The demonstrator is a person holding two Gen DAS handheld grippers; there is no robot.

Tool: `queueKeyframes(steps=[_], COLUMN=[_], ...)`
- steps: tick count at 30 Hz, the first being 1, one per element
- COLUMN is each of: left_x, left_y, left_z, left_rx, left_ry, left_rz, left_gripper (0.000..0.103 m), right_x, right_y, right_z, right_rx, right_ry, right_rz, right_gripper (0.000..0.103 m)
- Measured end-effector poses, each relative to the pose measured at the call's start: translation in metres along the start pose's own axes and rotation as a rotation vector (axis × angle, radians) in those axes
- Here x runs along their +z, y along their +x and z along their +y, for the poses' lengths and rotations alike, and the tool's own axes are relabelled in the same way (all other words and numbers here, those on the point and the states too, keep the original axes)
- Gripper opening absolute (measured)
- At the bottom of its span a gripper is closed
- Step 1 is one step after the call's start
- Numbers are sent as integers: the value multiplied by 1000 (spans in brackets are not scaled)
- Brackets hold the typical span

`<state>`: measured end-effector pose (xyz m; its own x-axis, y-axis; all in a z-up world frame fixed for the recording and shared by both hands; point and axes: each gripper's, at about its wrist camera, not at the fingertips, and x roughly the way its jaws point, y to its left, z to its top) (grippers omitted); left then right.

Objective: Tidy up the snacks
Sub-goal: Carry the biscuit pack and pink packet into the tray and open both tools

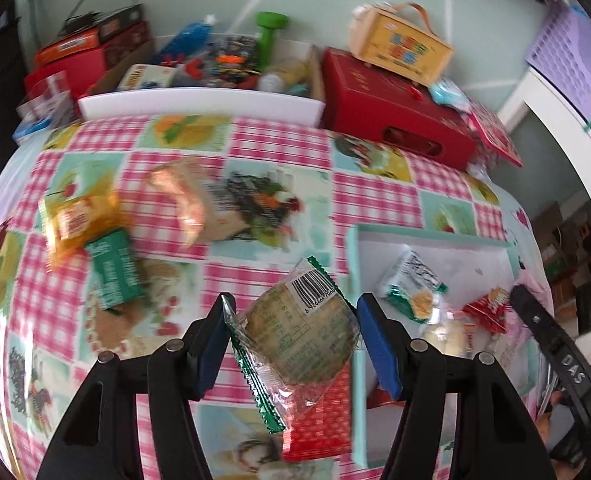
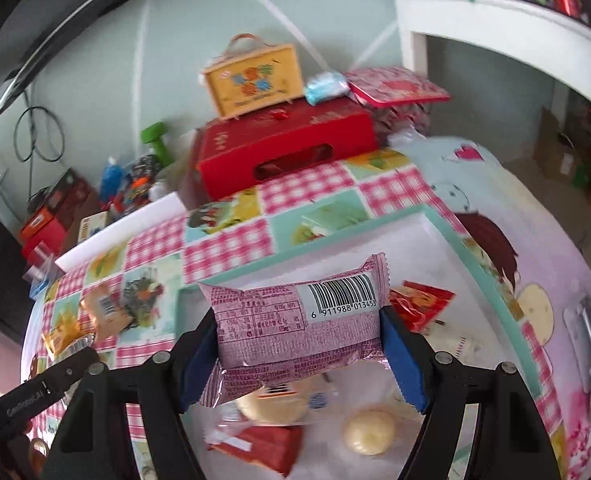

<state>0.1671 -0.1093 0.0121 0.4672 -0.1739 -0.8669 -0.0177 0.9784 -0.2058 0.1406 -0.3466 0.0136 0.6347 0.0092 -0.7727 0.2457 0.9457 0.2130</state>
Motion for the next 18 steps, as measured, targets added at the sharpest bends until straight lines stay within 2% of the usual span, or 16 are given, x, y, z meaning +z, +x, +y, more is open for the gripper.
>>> queueKeyframes(steps=[7, 18], left_x=[9, 4], left_y=[30, 60], left_z=[-49, -88], left_rx=[-53, -52], left_ry=[74, 145], left_rz=[62, 114], left_gripper=[64, 64], right_x=[-1, 0], right_y=[12, 14], right_z=[-21, -39], right_rx=[-28, -88], right_ry=[41, 69], right_rz=[25, 40], right_gripper=[79, 79])
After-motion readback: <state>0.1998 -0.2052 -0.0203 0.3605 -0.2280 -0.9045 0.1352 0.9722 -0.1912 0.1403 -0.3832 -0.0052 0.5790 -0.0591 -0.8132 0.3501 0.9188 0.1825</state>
